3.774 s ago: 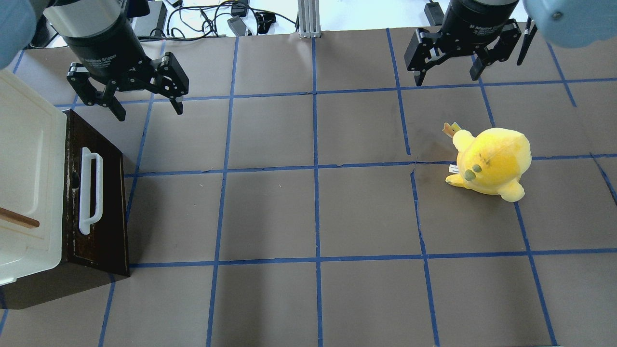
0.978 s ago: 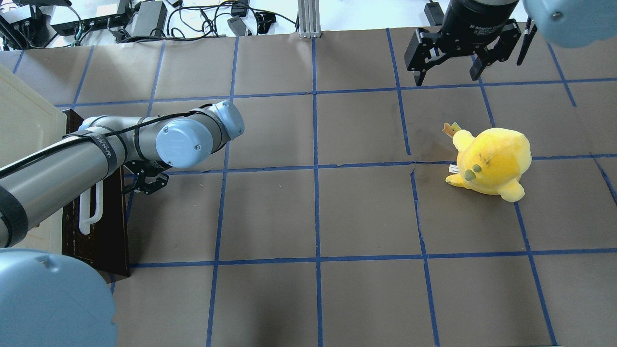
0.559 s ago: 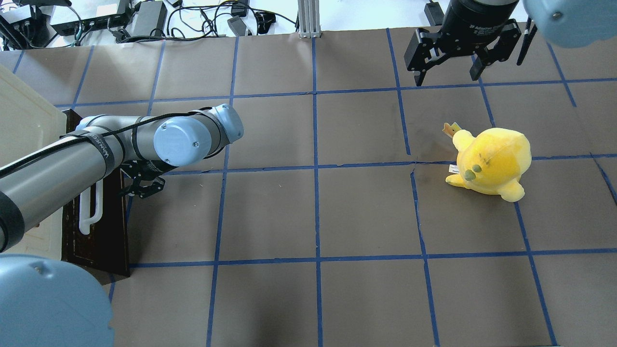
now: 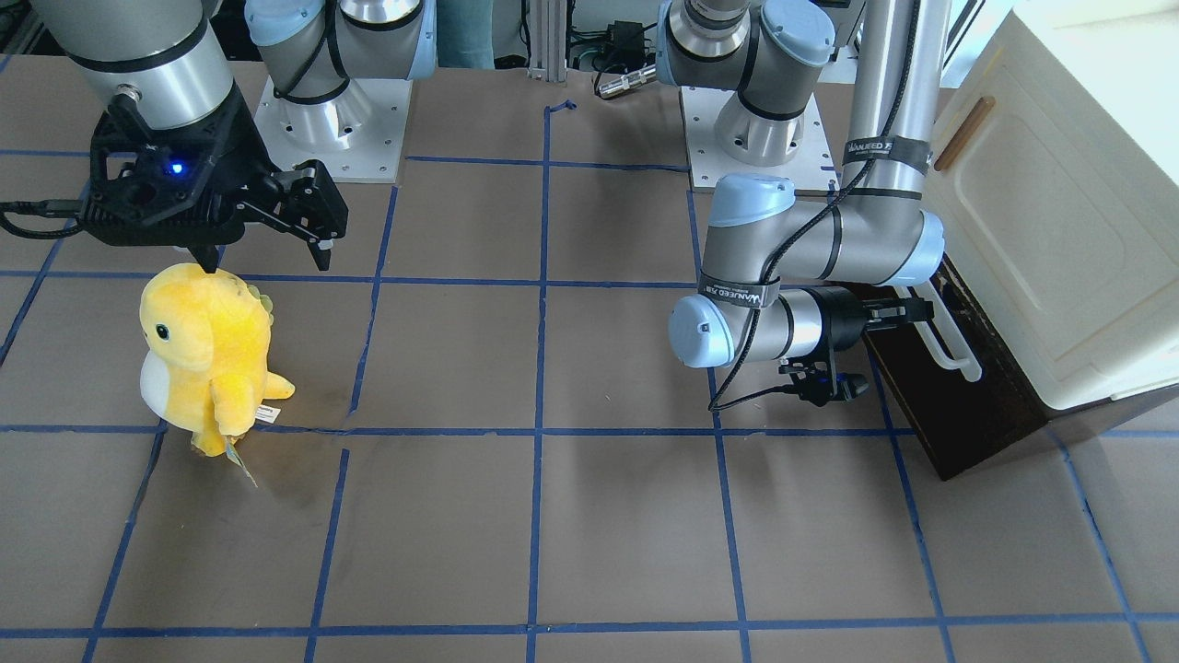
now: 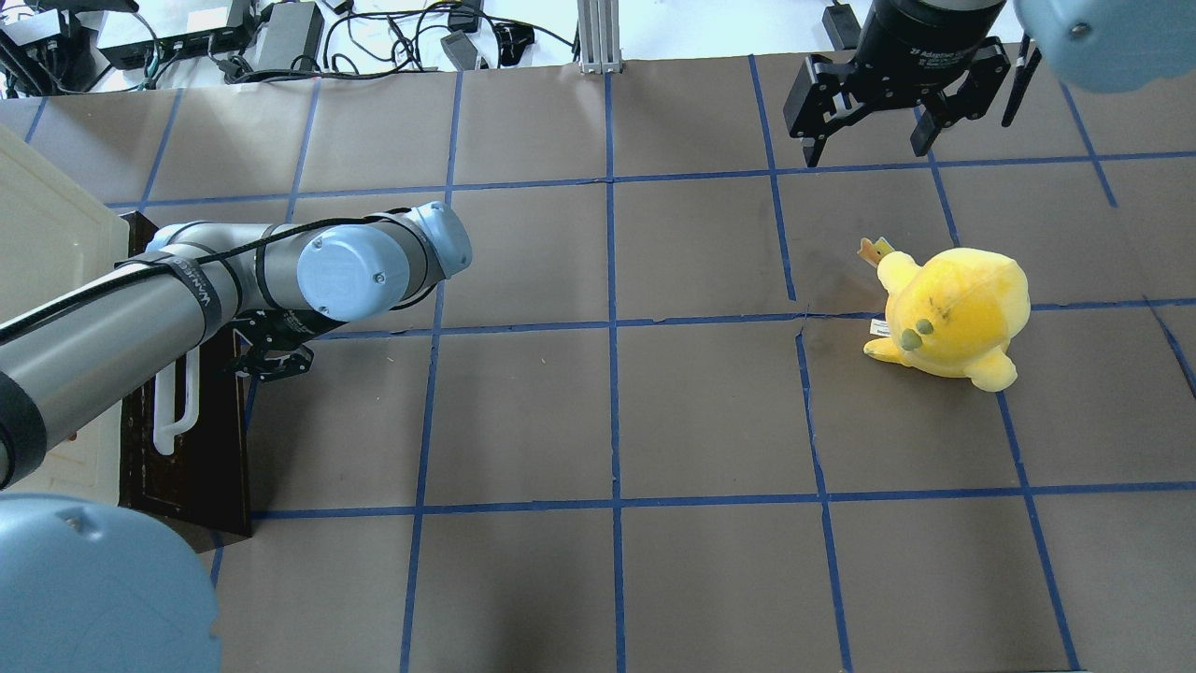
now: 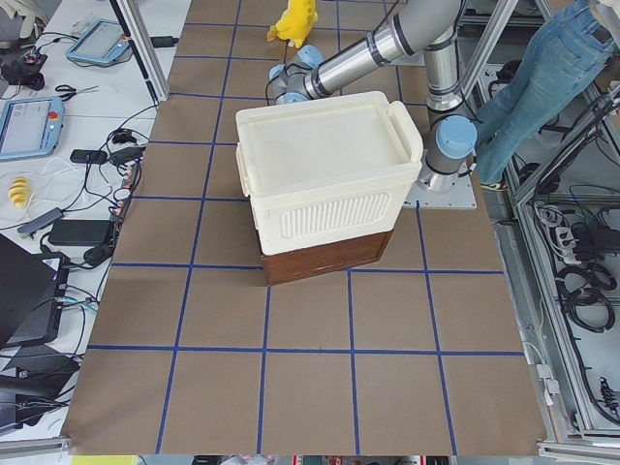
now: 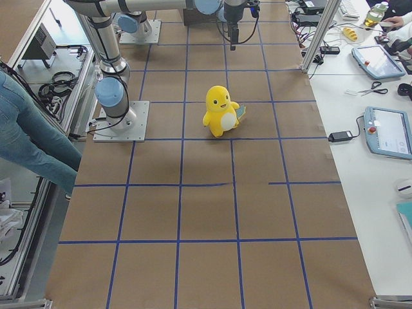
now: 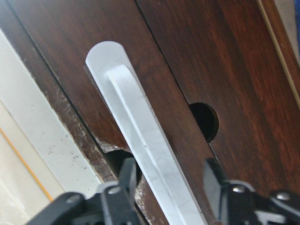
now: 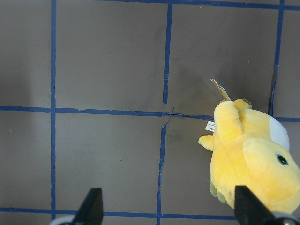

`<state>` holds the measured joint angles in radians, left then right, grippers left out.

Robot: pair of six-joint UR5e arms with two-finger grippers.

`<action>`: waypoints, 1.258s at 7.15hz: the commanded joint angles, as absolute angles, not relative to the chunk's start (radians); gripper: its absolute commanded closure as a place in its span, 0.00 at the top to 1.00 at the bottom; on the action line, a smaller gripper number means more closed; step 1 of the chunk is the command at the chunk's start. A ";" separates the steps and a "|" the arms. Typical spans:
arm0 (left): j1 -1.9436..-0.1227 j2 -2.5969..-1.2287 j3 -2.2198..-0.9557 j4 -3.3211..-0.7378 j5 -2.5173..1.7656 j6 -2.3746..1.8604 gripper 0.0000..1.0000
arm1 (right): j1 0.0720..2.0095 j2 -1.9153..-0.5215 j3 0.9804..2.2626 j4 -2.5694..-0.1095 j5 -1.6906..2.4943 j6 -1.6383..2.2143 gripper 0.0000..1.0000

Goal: Pull drawer sideways
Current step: 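Close the left gripper around the white drawer handle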

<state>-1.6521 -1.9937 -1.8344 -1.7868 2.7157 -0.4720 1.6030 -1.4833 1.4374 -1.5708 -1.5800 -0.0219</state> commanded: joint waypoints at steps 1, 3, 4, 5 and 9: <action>-1.652 -1.993 -1.833 -1.811 2.717 -0.472 0.17 | 1.603 -1.483 1.437 -1.571 -1.580 -0.021 1.00; -1.652 -1.993 -1.829 -1.815 2.717 -0.472 0.15 | 1.603 -1.483 1.437 -1.571 -1.580 -0.021 1.00; -1.652 -1.996 -1.821 -1.815 2.717 -0.472 0.16 | 1.603 -1.483 1.437 -1.571 -1.580 -0.021 1.00; -1.654 -2.003 -1.807 -1.827 2.715 -0.472 0.16 | 1.603 -1.483 1.437 -1.571 -1.580 -0.021 1.00; -1.661 -2.003 -1.804 -1.835 2.717 -0.472 0.16 | 1.603 -1.483 1.437 -1.571 -1.580 -0.021 1.00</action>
<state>-1.6603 -2.0043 -1.8045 -1.8332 2.7156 -0.4725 1.6030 -1.4833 1.4374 -1.5708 -1.5800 -0.0215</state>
